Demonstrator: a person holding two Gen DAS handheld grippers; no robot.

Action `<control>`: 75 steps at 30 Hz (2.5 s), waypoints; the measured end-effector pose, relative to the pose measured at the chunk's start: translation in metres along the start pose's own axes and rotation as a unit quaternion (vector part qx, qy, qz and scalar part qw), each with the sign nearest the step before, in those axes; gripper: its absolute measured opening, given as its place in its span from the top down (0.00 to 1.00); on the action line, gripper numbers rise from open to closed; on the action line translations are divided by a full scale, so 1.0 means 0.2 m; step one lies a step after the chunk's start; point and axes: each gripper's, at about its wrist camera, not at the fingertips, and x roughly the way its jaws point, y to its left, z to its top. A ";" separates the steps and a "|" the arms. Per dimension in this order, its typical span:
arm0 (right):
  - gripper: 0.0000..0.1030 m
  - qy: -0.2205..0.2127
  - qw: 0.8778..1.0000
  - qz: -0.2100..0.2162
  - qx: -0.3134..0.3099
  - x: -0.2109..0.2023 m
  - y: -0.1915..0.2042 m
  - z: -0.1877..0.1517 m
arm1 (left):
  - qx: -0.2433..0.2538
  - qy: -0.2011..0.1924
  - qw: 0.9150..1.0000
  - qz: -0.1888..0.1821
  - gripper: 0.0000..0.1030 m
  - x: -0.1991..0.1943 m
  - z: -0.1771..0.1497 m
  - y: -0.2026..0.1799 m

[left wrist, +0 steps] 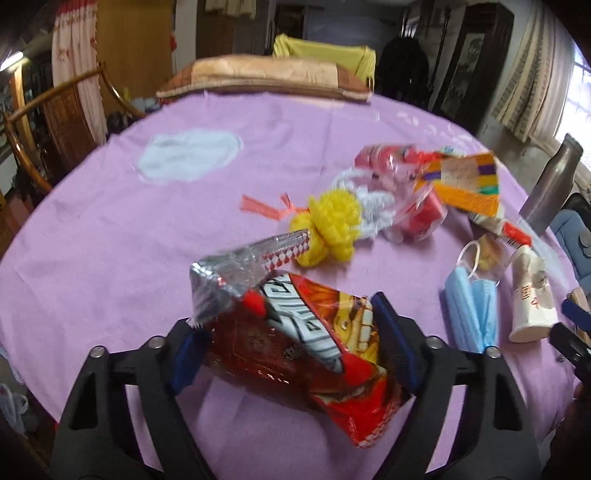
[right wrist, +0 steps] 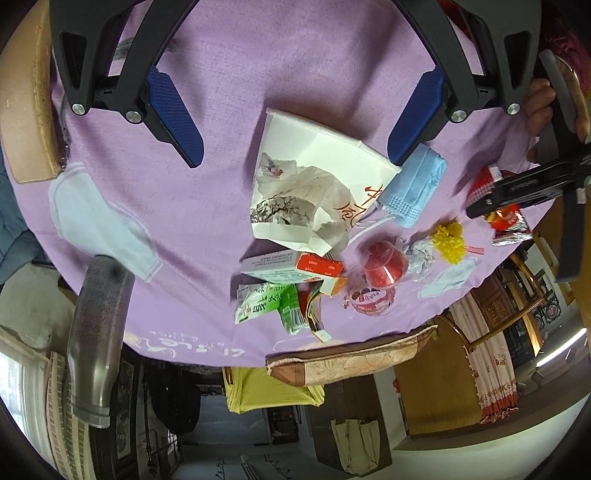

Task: Collect trash
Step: 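Lift the snack bag with the left tool while the right tool grasps the white paper cup, then carry both items over the red wastebasket and open both tools to drop them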

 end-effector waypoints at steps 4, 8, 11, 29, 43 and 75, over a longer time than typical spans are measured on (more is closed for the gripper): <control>0.05 0.019 1.000 0.013 0.019 0.06 0.01 0.02 | -0.002 -0.038 0.999 -0.002 0.25 -0.12 0.02 0.01; 0.05 0.034 0.998 0.044 0.033 0.11 0.05 0.04 | -0.008 -0.060 0.998 0.003 0.25 -0.22 0.02 0.05; 0.05 0.031 0.998 0.041 0.028 0.13 0.09 0.07 | -0.013 -0.067 0.998 0.007 0.25 -0.26 0.01 0.08; 0.09 -0.066 0.997 0.033 -0.003 -0.18 0.12 0.10 | -0.095 -0.082 0.989 0.081 0.25 -0.59 -0.24 0.53; 0.09 -0.063 0.989 0.111 -0.079 -0.31 0.53 0.08 | -0.173 0.020 0.962 0.210 0.08 -0.61 -0.78 1.11; 0.06 0.126 0.866 0.313 -0.370 -0.04 2.29 -0.53 | -0.299 -0.003 0.887 0.351 0.07 -0.97 -1.21 1.78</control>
